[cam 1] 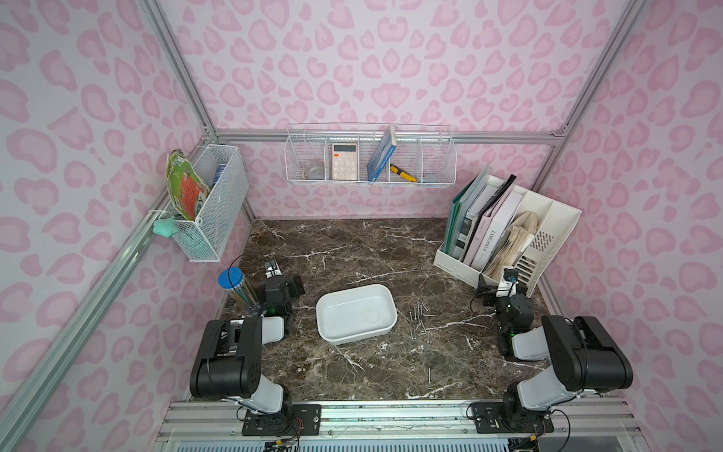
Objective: Take out the screws from the storage box
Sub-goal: Reset both arms
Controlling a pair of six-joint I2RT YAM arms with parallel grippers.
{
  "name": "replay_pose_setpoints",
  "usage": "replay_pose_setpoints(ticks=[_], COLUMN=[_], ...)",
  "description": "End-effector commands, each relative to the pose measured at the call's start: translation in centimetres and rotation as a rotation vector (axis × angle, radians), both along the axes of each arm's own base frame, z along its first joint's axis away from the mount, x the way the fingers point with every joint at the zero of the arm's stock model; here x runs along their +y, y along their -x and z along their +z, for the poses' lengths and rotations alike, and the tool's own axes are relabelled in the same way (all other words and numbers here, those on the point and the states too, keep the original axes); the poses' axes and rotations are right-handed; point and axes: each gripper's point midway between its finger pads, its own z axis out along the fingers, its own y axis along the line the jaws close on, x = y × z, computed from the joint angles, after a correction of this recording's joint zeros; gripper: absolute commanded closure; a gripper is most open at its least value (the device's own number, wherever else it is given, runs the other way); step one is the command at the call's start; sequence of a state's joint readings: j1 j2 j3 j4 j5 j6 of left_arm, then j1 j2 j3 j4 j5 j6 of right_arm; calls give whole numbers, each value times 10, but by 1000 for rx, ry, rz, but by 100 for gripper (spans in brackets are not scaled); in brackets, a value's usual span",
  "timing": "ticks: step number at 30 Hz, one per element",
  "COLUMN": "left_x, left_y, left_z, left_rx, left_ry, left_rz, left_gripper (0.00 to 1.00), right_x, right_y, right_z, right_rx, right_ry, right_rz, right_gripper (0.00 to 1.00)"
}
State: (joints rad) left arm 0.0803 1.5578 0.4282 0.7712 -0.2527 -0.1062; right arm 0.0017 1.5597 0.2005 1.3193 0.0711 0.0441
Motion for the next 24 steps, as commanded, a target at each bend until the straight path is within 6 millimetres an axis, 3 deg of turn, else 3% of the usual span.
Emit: replay_pose_setpoints(ticks=[1, 19, 24], left_x=[-6, -5, -5], left_y=[-8, -7, -7], left_z=[10, 11, 11], left_rx=[-67, -66, -67], left_ry=[14, 14, 14], left_rz=[-40, -39, -39], left_gripper=[1, 1, 1], right_x=[2, 2, 10], right_y=[-1, -1, -1], right_z=[9, 9, 9], right_rx=[-40, -40, -41], right_ry=[11, 11, 29], right_rz=[10, 11, 54], right_gripper=[0, 0, 0])
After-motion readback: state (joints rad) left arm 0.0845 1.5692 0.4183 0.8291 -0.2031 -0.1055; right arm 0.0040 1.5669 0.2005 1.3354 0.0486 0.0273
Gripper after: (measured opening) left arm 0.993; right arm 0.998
